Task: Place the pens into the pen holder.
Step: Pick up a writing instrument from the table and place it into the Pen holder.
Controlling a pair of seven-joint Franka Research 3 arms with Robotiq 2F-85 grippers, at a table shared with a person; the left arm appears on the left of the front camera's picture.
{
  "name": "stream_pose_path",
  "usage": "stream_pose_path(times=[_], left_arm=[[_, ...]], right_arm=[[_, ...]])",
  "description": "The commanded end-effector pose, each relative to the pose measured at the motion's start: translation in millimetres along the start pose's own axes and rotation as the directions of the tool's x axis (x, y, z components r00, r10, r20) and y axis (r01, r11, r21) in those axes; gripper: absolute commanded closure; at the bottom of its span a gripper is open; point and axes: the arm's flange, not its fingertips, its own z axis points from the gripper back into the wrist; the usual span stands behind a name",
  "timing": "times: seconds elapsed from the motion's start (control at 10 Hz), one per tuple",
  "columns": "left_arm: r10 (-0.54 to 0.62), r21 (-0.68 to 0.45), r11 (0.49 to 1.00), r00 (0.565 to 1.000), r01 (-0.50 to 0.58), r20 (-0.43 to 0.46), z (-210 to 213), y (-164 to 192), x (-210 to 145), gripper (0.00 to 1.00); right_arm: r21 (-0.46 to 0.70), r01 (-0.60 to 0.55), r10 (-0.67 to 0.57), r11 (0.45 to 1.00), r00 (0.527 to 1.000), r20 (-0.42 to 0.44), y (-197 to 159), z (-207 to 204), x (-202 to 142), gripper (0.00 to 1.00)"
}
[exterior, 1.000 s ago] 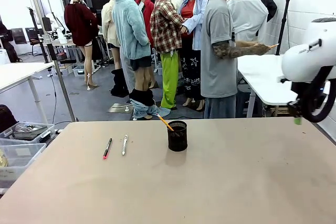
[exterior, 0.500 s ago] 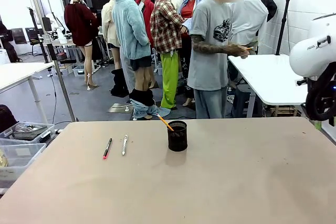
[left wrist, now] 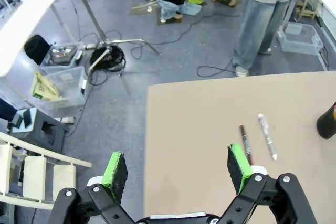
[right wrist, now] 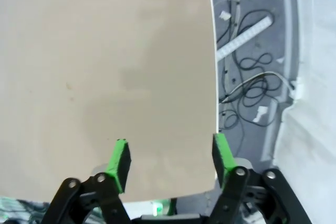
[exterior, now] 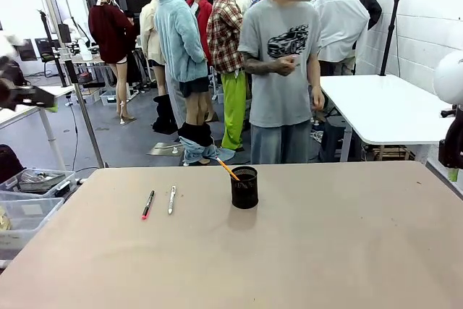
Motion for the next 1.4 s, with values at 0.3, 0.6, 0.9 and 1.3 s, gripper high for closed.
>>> stream_pose_path(times=[0.3, 0.6, 0.9, 1.3], left_arm=[[0.009, -0.005, 1.0, 0.999, -0.009, -0.041, -20.2, -28.2, 10.8, 0.0], [0.091, -0.045, 0.995, 0.994, -0.093, -0.055, -25.5, -39.6, 7.0, 0.0], [0.089, 0.029, 0.996, 0.965, -0.084, -0.245, -103.5, -68.8, 24.9, 0.0], [-0.022, -0.07, 0.997, 0.881, -0.013, -0.472, -197.0, -115.1, 3.6, 0.0]], right_arm=[[0.004, -0.003, 0.003, 1.0, 1.0, -0.002, 1.4, -7.6, -3.0, 0.0], [0.004, -0.003, 0.003, 1.0, 1.0, -0.002, 1.4, -7.6, -3.0, 0.0], [0.004, -0.003, 0.003, 1.0, 1.0, -0.002, 1.4, -7.6, -3.0, 0.0], [0.004, -0.003, 0.003, 1.0, 1.0, -0.002, 1.4, -7.6, -3.0, 0.0]])
